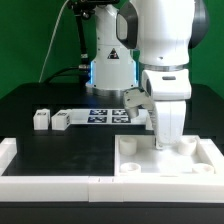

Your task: Assemble one leg

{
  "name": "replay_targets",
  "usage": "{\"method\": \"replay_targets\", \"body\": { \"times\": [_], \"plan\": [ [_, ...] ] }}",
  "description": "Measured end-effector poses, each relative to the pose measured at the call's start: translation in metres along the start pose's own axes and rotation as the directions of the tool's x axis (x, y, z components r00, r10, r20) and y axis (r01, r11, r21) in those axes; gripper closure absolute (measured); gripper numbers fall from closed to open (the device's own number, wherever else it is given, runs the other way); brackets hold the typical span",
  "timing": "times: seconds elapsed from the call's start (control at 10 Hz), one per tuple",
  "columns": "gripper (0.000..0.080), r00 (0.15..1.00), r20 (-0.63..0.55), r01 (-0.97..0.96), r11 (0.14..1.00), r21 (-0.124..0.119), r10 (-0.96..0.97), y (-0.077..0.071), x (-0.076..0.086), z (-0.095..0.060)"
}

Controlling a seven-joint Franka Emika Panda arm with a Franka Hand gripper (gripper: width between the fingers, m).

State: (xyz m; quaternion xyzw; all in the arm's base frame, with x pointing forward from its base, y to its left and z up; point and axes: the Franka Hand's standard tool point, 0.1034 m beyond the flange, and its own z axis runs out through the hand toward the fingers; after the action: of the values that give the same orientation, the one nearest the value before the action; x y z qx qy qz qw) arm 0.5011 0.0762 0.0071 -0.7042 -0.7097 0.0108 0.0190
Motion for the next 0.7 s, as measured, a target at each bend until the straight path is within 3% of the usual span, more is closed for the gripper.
{"method": "replay_targets", "body": {
  "times": [0.4, 0.5, 0.6, 0.7],
  "plan": [
    [0.0733, 1.0, 0.001, 0.0, 1.0, 0.004, -0.001, -0.0003, -0.0003, -0.0001],
    [0.0692, 1.0, 0.001, 0.0, 1.0, 0.004, 0.0, -0.0003, -0.0005, 0.0],
    [0.0501, 1.0, 0.001, 0.0, 1.0, 0.004, 0.0, -0.0003, -0.0006, 0.0],
    [0.0364, 1.0, 0.001, 0.0, 1.0, 0.004, 0.0, -0.0003, -0.0006, 0.0]
  ]
}}
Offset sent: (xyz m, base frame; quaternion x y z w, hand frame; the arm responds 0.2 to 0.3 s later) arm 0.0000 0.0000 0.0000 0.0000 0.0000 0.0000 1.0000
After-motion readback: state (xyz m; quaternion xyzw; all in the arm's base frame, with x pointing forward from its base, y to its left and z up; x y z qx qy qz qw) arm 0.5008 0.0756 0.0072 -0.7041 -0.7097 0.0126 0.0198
